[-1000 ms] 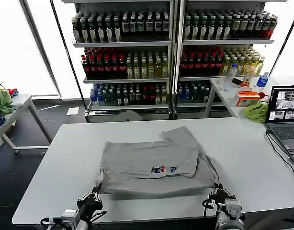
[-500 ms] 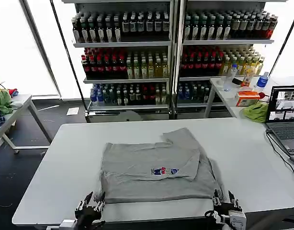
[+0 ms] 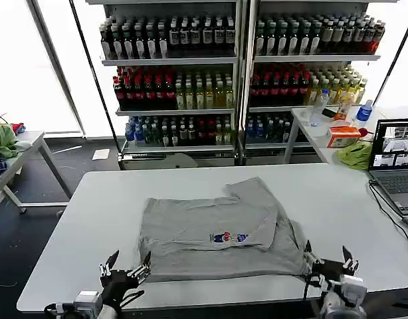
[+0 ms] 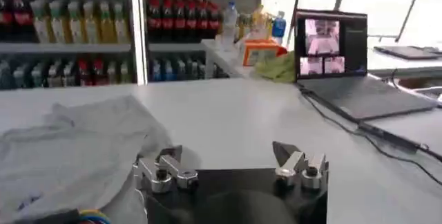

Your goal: Fold and organize the clothes.

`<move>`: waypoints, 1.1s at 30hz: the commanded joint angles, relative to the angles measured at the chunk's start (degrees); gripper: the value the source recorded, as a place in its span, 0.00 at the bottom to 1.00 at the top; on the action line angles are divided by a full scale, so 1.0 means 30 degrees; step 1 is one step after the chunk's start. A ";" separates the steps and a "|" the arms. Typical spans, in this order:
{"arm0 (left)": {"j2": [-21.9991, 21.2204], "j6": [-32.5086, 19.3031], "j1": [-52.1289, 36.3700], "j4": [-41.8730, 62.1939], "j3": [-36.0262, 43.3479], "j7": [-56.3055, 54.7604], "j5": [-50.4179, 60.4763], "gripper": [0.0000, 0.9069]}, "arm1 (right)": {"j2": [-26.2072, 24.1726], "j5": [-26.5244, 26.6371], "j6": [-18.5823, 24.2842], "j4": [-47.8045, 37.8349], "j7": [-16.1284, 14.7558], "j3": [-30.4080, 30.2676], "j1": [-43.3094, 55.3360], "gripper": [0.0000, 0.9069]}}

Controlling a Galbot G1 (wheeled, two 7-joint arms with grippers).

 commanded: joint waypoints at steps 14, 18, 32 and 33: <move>0.5089 -0.0150 -1.3793 0.9779 0.3389 0.2148 -0.3911 1.00 | -0.1399 0.1683 -0.0989 -1.1516 -0.2493 -0.4176 1.4967 1.00; 0.4982 0.0399 -1.5565 1.1678 0.4352 0.2386 -0.4960 1.00 | -0.0671 0.1685 -0.0593 -1.4791 -0.2666 -0.5772 1.7903 1.00; 0.3623 0.1341 -1.8185 1.6399 0.5731 0.2690 -0.5257 1.00 | 0.1462 0.0206 -0.0112 -2.2619 -0.5007 -0.9066 2.1479 1.00; 0.3408 0.1377 -1.8234 1.6477 0.5737 0.2647 -0.5240 1.00 | 0.1694 0.0183 -0.0144 -2.3069 -0.5080 -0.8995 2.1518 1.00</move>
